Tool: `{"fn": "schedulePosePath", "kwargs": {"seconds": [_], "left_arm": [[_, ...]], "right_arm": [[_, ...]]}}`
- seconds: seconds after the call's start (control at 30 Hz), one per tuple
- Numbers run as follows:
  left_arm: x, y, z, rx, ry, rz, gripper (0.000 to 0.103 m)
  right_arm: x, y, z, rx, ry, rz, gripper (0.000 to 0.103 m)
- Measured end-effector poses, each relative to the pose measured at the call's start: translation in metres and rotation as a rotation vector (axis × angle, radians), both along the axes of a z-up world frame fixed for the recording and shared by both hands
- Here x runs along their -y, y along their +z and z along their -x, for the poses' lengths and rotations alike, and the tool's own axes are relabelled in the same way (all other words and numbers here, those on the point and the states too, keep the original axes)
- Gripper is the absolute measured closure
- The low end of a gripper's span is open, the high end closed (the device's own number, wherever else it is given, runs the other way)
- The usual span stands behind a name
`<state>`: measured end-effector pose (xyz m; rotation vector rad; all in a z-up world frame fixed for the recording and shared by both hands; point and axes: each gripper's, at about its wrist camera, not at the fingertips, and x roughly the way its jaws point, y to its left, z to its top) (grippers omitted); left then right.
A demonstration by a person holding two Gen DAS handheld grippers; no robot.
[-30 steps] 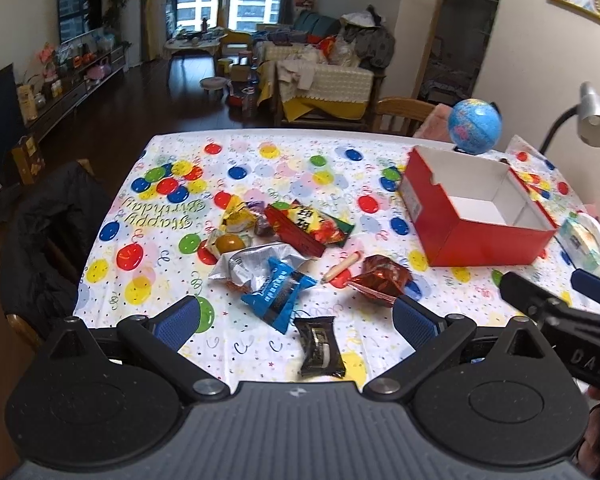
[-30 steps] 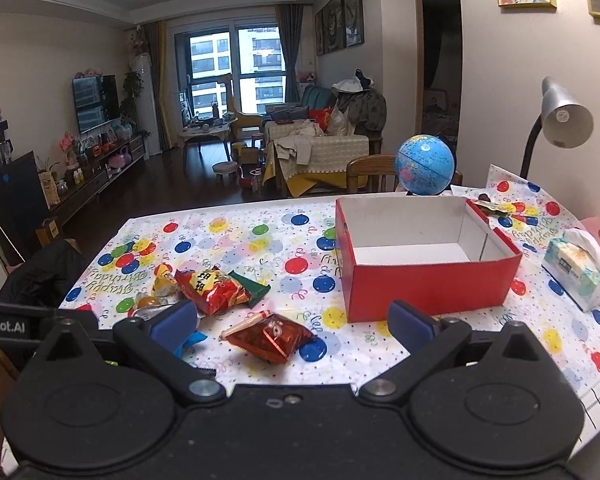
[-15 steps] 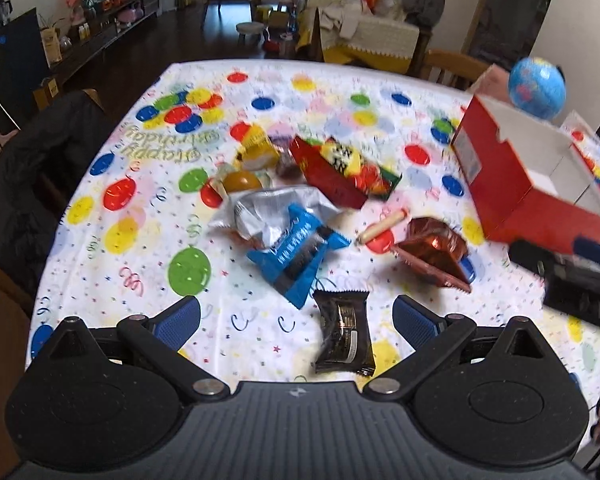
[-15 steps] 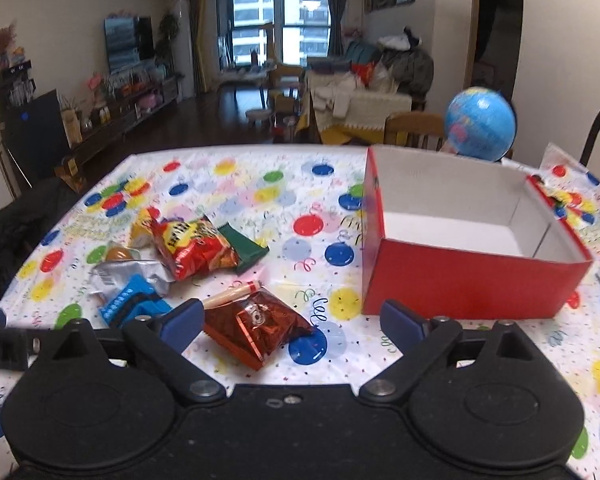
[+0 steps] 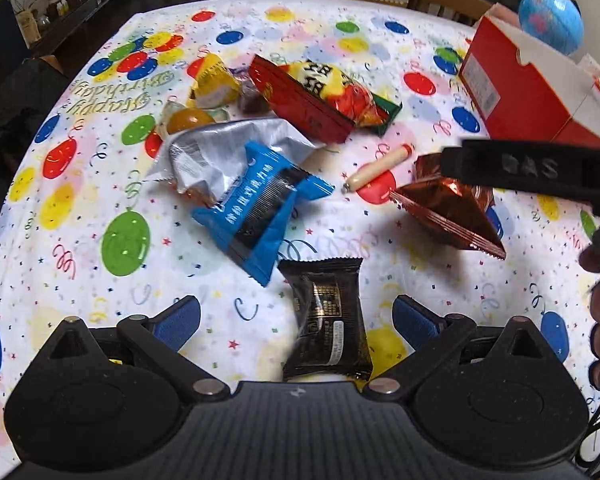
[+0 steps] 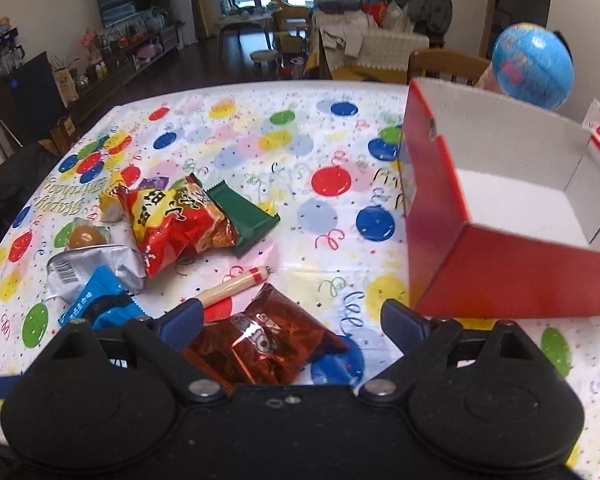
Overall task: Organize snacks
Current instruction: 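Grasp the black chocolate packet with the left tool while the right tool grasps the brown foil bag, then carry the black packet with the left tool while the right tool carries the foil bag over the box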
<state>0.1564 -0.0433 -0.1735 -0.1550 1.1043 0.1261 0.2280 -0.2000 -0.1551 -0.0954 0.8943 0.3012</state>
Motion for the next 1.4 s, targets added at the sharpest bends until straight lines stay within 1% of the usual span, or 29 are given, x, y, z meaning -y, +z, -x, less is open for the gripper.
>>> {"fn": "schedulePosePath", "kwargs": {"seconds": [0.13,0.3,0.37,0.4,0.43,0.47,0.5,0.53,0.57,0.6,0.63,0.67,0.73,0.77,0.8,0.87,1.07,1.2,1.27,1.4], "left_arm": [[0.008,-0.006,-0.005,-0.007,-0.016,-0.015,0.0],[0.013,-0.014,-0.007,-0.015,-0.01,-0.015,0.001],[0.014,-0.015,-0.005,-0.007,-0.002,-0.007,0.002],[0.014,-0.016,-0.004,-0.004,0.0,-0.007,0.007],[0.014,-0.016,-0.003,-0.005,-0.001,-0.007,0.009],[0.015,-0.016,-0.003,-0.007,-0.001,-0.008,0.015],[0.016,-0.017,-0.003,-0.008,0.001,-0.01,0.019],[0.016,-0.017,-0.002,-0.007,0.003,-0.013,0.021],[0.017,-0.016,-0.002,-0.007,0.006,-0.012,0.025],[0.017,-0.016,-0.001,-0.006,0.007,-0.008,0.032],[0.017,-0.016,0.0,-0.008,0.01,-0.005,0.036],[0.017,-0.016,0.0,-0.012,0.014,-0.003,0.041],[0.016,-0.016,0.0,-0.015,0.022,0.0,0.049],[0.015,-0.016,0.0,-0.018,0.027,0.0,0.056],[0.014,-0.015,0.0,-0.018,0.031,0.0,0.06],[0.013,-0.014,0.001,-0.018,0.032,0.006,0.063],[0.01,-0.007,0.006,-0.02,0.042,0.029,0.066],[0.012,0.008,0.009,0.008,0.03,0.026,0.067],[0.015,0.018,0.01,0.02,0.022,0.015,0.067],[0.02,0.04,0.011,0.054,0.004,0.019,0.067]], "right_arm": [[-0.005,-0.014,-0.01,-0.045,-0.019,0.009,0.008],[-0.003,-0.027,-0.013,-0.106,-0.052,0.009,0.008],[0.0,-0.03,-0.01,-0.122,-0.052,-0.002,0.011],[0.001,-0.031,-0.009,-0.127,-0.047,-0.008,0.012],[0.002,-0.031,-0.007,-0.129,-0.039,-0.015,0.017],[0.003,-0.031,-0.006,-0.125,-0.033,-0.022,0.022],[0.003,-0.029,-0.004,-0.12,-0.028,-0.025,0.024],[0.002,-0.028,-0.003,-0.114,-0.02,-0.028,0.028],[0.002,-0.026,-0.002,-0.109,-0.011,-0.03,0.032],[0.002,-0.025,-0.001,-0.102,-0.004,-0.03,0.035],[0.001,-0.023,0.001,-0.097,0.004,-0.03,0.04],[0.001,-0.022,0.002,-0.095,0.009,-0.031,0.047],[0.001,-0.02,0.004,-0.093,0.015,-0.035,0.052],[0.001,-0.018,0.005,-0.089,0.018,-0.032,0.056],[0.002,-0.017,0.006,-0.086,0.022,-0.031,0.056],[0.004,-0.015,0.008,-0.085,0.022,-0.034,0.058],[0.011,-0.005,0.018,-0.084,0.02,-0.038,0.062],[0.017,0.008,0.026,-0.073,0.021,-0.031,0.062],[0.022,0.016,0.029,-0.063,0.016,-0.043,0.063],[0.032,0.038,0.034,-0.039,0.004,-0.065,0.063]]}}
